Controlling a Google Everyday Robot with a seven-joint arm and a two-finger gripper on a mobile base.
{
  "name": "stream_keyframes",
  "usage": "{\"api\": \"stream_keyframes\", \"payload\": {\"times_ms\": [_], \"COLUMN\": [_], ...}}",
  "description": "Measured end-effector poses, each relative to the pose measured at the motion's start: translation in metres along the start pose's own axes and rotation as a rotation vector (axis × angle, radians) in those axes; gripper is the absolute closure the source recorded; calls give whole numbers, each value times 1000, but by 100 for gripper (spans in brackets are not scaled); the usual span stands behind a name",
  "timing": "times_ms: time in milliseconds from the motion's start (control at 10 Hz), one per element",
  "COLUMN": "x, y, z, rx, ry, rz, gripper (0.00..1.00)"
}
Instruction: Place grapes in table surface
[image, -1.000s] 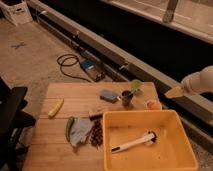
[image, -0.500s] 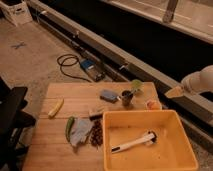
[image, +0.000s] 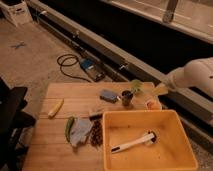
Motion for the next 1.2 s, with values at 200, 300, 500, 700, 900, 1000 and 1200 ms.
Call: {"api": "stream_keyframes", "payload": {"times_ms": [200,300,500,700,900,1000,1200], "x": [-28,-33,-31,-33,-31,-35,-56], "y": [36,43,42,42,40,41,60], "z": [8,8,8,8,5,1,-1], "rx": [-78,-90,-88,-89,-100,-105,-134], "ry": [-22,-27,-25,-27,-37,-50,-85], "rz": [-75,-91,-89,-91,-109,-132,-200], "gripper": [25,25,25,25,25,25,25]}}
